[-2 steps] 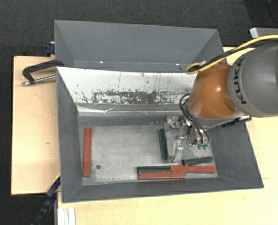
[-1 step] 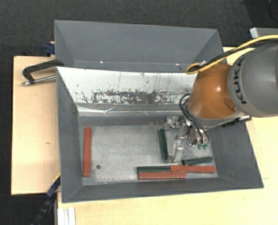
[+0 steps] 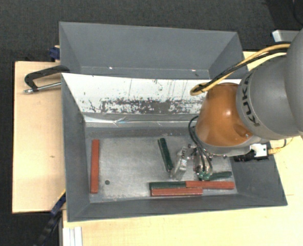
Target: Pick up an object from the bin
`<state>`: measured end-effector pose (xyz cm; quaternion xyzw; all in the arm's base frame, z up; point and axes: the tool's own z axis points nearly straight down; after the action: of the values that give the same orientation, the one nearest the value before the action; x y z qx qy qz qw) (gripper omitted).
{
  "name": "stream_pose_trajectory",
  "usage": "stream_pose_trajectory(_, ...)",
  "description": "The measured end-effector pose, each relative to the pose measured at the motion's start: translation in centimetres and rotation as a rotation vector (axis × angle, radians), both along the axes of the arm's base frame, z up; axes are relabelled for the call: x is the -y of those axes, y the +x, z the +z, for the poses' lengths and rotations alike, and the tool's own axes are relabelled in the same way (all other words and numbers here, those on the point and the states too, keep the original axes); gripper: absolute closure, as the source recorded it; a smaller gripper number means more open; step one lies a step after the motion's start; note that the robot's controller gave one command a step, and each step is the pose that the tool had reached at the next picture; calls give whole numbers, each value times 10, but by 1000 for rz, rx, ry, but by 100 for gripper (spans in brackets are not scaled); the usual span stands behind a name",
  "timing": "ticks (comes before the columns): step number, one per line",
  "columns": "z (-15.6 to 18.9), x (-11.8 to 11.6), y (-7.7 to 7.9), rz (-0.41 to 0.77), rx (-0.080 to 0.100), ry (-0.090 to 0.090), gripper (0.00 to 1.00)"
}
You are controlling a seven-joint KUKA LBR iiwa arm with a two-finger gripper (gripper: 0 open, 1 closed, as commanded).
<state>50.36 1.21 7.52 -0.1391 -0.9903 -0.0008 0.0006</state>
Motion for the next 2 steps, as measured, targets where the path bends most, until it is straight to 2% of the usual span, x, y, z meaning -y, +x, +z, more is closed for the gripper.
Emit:
stream_pose_trajectory(1, 0, 0, 0, 0, 2, -1, 0)
stream_pose_trajectory(2, 0, 0, 0, 0, 2, -1, 0)
